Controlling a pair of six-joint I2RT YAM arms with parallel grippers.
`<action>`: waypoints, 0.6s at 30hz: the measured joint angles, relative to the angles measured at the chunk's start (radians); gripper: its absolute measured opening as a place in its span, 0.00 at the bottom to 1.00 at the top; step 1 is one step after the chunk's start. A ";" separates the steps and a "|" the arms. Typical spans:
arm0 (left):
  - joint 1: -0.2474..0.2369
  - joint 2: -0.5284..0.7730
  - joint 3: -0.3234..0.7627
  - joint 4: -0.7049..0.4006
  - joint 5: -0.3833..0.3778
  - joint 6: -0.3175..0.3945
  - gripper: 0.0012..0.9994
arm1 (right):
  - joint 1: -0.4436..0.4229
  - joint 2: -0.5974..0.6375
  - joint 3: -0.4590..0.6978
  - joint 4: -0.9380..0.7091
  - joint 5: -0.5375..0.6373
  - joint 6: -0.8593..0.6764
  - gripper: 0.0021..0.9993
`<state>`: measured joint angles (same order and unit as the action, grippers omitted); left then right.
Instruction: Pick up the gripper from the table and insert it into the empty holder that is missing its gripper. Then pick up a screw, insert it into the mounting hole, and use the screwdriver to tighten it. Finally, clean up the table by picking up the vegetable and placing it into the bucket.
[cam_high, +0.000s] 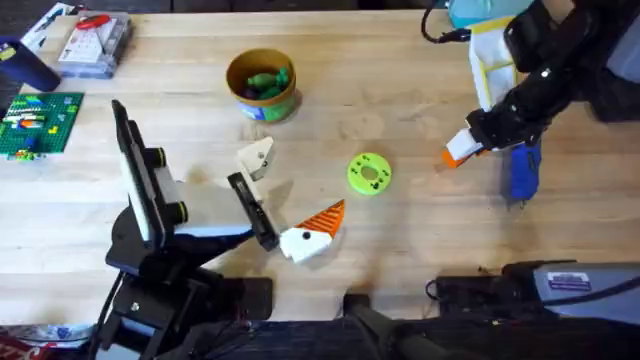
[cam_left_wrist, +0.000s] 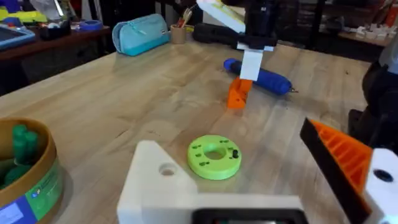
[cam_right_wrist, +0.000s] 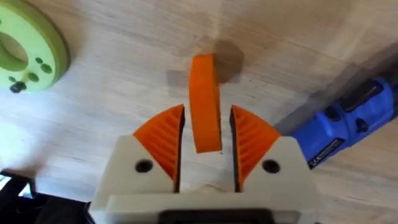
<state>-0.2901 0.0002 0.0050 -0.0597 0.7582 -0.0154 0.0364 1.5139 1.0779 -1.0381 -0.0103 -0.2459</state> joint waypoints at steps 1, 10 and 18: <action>0.000 0.000 0.000 0.000 0.000 0.000 0.99 | 0.000 0.000 0.000 0.000 -0.002 0.001 0.35; 0.000 0.000 0.000 0.000 0.000 0.000 0.99 | 0.000 -0.002 0.005 0.002 -0.005 0.011 0.01; 0.000 0.000 0.000 0.000 0.000 0.000 0.99 | 0.000 -0.144 0.110 -0.030 -0.048 0.069 0.01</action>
<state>-0.2901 0.0002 0.0051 -0.0597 0.7579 -0.0154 0.0360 1.3698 1.1880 -1.0681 -0.0584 -0.1769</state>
